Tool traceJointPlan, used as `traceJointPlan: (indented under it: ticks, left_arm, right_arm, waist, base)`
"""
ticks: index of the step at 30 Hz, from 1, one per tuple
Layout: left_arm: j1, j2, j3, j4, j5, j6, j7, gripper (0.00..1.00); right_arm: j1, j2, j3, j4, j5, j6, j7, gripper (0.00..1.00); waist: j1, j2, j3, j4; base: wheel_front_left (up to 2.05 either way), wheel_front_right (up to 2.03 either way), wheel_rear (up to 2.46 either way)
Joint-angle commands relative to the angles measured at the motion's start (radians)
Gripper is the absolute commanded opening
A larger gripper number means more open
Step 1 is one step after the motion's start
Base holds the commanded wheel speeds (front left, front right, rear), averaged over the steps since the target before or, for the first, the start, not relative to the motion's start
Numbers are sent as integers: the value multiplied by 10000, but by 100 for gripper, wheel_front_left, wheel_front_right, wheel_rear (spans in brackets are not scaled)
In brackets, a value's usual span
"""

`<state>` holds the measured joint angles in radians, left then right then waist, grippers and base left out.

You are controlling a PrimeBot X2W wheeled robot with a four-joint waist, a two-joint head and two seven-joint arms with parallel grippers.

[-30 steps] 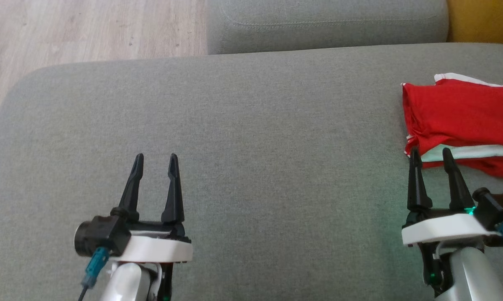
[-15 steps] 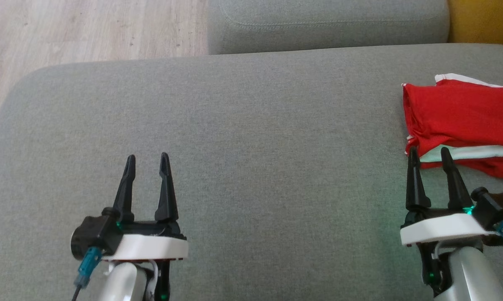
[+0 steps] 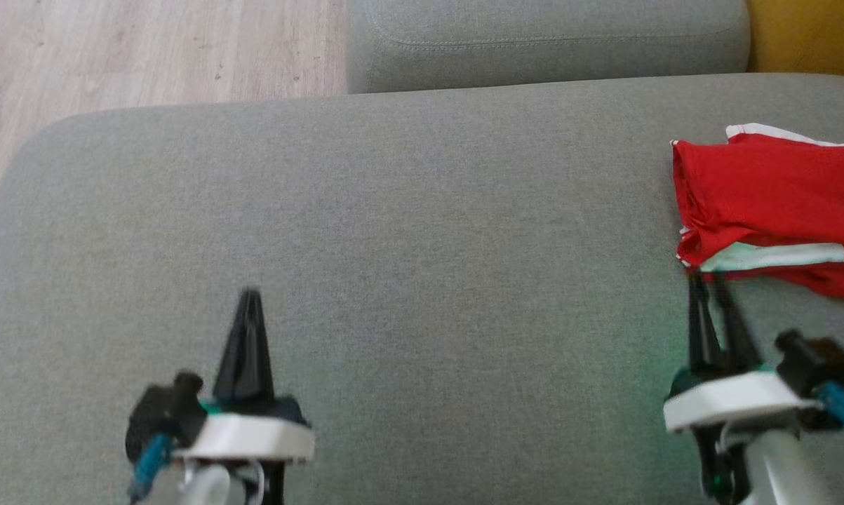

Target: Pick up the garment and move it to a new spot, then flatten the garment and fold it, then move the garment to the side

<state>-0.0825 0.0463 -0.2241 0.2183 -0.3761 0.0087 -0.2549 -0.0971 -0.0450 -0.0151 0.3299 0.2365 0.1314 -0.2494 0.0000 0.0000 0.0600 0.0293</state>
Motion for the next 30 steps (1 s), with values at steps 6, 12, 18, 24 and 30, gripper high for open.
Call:
traceJointPlan:
  ticks: [6,12,18,24,30]
  left_arm:
    - [133,25,95,170,-545,-54,124,0]
    - [114,51,200,185,-1067,-110,248,0]
    - [90,79,327,204,-1685,-178,398,0]
    - [68,103,458,219,-2302,-247,550,0]
    - [49,124,595,218,-2916,-314,705,0]
  right_arm:
    - [92,1,-32,147,574,0,161,0]
    - [88,-1,-70,101,1124,-1,304,0]
    - [80,-4,-117,48,1779,-1,476,0]
    - [71,-6,-164,-2,2438,-1,649,0]
    - [60,-9,-213,-52,3096,-2,823,0]
  waist:
    - [0,0,-24,-13]
    - [0,0,-47,-24]
    - [0,0,-74,-38]
    - [0,0,-102,-52]
    - [0,0,-129,-66]
  base:
    - [0,0,0]
    - [0,0,0]
    - [0,0,0]
    - [0,0,0]
    - [0,0,0]
